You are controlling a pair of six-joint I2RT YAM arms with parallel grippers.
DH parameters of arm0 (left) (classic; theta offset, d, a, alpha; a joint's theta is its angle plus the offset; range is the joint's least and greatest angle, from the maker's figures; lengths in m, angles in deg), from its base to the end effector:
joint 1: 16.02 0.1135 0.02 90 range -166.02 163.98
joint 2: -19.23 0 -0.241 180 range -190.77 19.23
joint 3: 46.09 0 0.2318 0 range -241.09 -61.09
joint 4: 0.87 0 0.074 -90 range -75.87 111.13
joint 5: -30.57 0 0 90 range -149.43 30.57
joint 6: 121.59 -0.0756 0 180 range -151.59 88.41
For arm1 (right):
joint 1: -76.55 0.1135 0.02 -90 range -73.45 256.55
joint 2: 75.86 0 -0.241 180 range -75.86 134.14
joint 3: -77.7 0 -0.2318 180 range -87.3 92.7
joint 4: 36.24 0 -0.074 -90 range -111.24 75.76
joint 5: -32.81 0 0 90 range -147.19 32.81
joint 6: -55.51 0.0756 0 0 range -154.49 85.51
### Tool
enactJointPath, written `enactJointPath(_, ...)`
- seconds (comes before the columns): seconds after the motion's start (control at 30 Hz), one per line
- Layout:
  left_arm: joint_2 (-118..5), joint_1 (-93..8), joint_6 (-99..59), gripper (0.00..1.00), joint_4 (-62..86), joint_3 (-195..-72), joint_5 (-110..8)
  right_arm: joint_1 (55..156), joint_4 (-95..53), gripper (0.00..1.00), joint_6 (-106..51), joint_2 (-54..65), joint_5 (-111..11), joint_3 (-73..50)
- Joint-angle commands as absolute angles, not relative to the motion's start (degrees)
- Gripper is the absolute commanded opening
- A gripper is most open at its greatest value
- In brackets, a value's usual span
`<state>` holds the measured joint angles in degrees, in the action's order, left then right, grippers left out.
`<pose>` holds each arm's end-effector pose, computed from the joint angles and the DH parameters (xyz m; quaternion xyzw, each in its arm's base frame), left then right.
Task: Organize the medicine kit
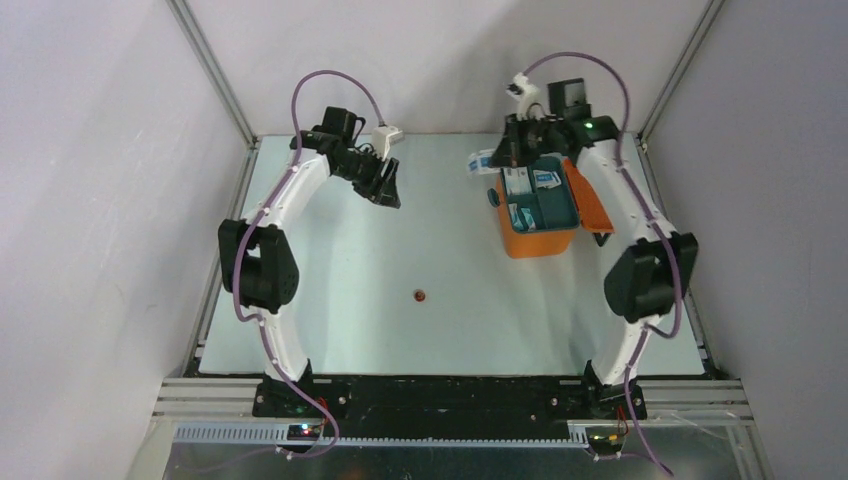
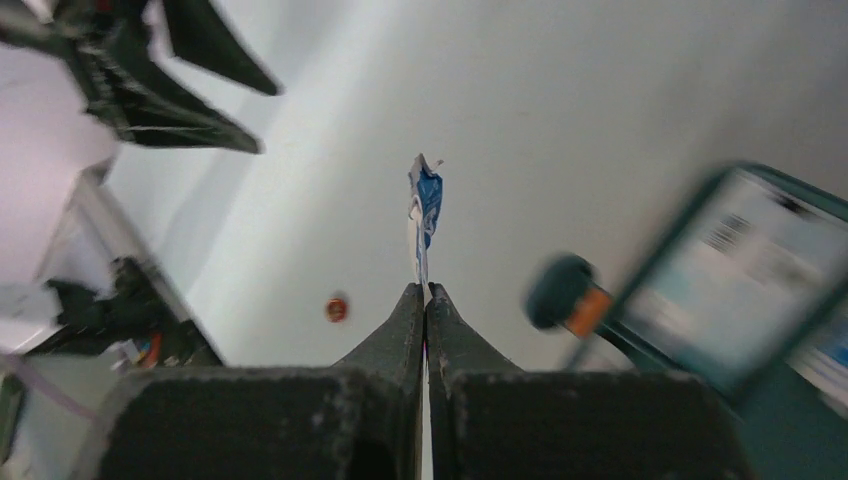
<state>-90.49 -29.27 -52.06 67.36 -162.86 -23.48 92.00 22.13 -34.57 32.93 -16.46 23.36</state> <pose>0.3758 -0.1341 0.2504 0.3407 0.8594 -0.2834 0.2551 0.3895 0.1588 0.3219 -0.2571 0.8276 0.3659 0.3392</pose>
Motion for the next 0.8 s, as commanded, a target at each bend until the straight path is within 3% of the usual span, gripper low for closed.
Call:
enactJointPath(0.0, -87.34, -28.99, -50.73, 0.56, 66.6, -162.68, -20.4, 86.97, 24.01, 0.0, -37.96, 23.61, -31.15, 18.5)
enactJointPath(0.33, -89.02, -28.97, -48.89, 0.58, 66.58, -164.07, -19.6, 82.53, 21.48, 0.0, -36.69, 13.84, -53.63, 5.79)
enactJointPath(0.53, -88.99, -28.85, -48.34, 0.59, 66.6, -163.43, -19.47, 82.57, 20.33, 0.0, -40.9, 17.08, -53.14, 7.31)
enactJointPath(0.77, -87.38, -28.85, -48.62, 0.6, 66.56, -161.3, -19.46, 83.15, 15.53, 0.0, -63.89, 20.45, -47.5, 8.23)
